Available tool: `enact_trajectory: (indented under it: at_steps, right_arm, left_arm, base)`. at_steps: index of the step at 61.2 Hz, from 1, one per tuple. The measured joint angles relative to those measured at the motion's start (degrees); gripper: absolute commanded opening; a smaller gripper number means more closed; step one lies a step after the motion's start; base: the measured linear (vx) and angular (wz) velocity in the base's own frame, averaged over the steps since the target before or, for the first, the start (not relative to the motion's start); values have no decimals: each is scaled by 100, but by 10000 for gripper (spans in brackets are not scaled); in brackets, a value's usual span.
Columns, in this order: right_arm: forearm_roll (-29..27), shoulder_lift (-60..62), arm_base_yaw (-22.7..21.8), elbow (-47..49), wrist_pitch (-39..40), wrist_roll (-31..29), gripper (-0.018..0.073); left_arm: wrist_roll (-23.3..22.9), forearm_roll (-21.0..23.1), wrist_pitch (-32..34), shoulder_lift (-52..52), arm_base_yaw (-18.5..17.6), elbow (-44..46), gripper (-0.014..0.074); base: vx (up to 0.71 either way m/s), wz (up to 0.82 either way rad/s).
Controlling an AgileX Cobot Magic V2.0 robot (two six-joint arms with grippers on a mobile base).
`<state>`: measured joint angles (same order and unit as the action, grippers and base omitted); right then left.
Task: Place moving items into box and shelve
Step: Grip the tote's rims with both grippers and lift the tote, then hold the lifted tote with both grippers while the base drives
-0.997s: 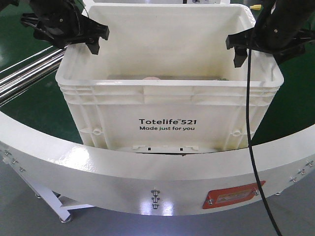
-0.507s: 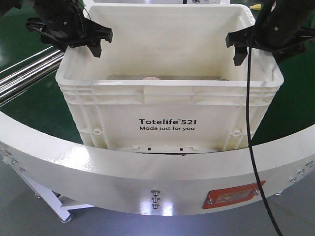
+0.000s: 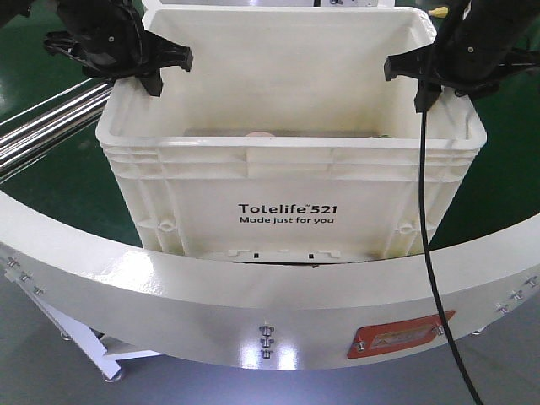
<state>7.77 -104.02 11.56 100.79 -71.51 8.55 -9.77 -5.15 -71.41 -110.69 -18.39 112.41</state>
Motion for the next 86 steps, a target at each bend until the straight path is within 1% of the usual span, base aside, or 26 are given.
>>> enact_trajectory:
  at_steps: [6,13,27,39,43,52,61,66,78,82,86]
  right_arm:
    - [-5,0,0,0,0,0,109]
    - [-5,0,0,0,0,0,85]
    - [-7,174,0,-48,-10,0,89]
    - [-44,764,0,-65,-22,0,98]
    - [-69,1005,5,-65,-33,0,102]
    - [11,1618,151,-230,-101,48,120]
    - [410,2277,577,-836,-75,482,138]
    - [665,2726,867,-1293,-54,862,139]
    - [1141,3453,1552,-2065,-24,1428,145]
    - [1318,3599,1771,-2308,14,1673,146]
    - [1510,3696,1980,-2543,20,1937,148]
  left_arm:
    - [-12,5,-5,0,5,0,153]
    - [-12,5,-5,0,5,0,135]
    - [-12,48,-152,97,-2,148,140]
    - [-6,28,-198,607,-65,419,145]
    - [-92,-20,-221,829,-99,450,148]
    - [-477,-261,-279,1267,-278,381,148]
    - [-915,-761,-362,1762,-632,-77,148]
    - [-1232,-1092,-283,2140,-916,-601,148]
    - [-2203,-1742,195,3192,-1571,-2085,148]
    - [-2414,-1938,365,3569,-1768,-2586,149]
    - [-2583,-2038,485,3842,-1918,-3010,150]
  base:
    - [0,0]
    - [0,0]
    - [0,0]
    - [0,0]
    - [0,0]
    - [0,0]
    - [0,0]
    - [0,0]
    - [0,0]
    - [0,0]
    - [0,0]
